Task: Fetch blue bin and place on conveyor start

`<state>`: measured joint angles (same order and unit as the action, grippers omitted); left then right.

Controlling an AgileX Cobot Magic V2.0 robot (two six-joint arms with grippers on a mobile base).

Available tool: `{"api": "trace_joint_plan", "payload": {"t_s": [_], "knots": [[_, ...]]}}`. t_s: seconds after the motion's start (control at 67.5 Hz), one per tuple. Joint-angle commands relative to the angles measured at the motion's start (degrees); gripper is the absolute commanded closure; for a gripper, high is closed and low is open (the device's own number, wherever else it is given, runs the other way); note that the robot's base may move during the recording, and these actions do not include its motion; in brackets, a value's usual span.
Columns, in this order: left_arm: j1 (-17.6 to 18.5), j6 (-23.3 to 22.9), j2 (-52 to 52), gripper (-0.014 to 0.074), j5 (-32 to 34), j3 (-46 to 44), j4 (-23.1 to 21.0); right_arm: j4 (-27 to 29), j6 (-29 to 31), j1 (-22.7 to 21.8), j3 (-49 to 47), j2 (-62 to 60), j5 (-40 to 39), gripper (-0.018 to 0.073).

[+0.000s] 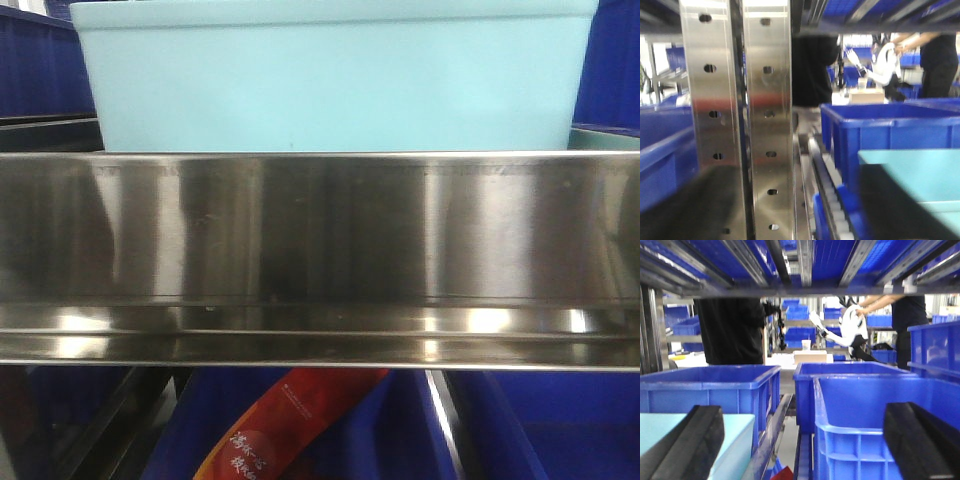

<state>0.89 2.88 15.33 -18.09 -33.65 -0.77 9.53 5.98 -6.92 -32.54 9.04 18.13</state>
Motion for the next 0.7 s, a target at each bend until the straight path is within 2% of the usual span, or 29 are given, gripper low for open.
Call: {"api": "trace_joint_plan", "payload": {"t_s": [0.0, 0.104, 0.267, 0.429, 0.577, 0.681], "knots": [[0.8, 0.0, 4.0, 0.0017, -0.6, -2.6, -0.4, -0.7, 0.1, 0.1, -1.4, 1.3, -0.8, -0.0009], [4.8, 0.0, 6.8, 0.0008, -1.1, -6.0, -0.4, -0.7, 1.3, 0.1, -5.1, 4.2, 2.7, -0.0009], [15.8, 0.0, 14.3, 0.0033, -6.2, -12.8, -0.4, 1.4, 3.9, 0.4, -13.1, 12.0, 9.6, -0.0009], [24.0, 0.0, 25.3, 0.0036, -7.9, -19.0, -0.4, 4.0, 4.7, 4.7, -18.8, 19.7, 11.3, -0.0009], [25.1, -0.1, 34.7, 0.0036, -8.4, -24.7, -2.1, 4.0, 6.1, 9.4, -23.2, 28.0, 14.7, -0.0009], [25.0, -0.6, 42.9, 0.0036, -11.6, -30.9, -2.5, 4.0, 6.1, 12.3, -27.5, 35.3, 17.9, -0.0009]]}}
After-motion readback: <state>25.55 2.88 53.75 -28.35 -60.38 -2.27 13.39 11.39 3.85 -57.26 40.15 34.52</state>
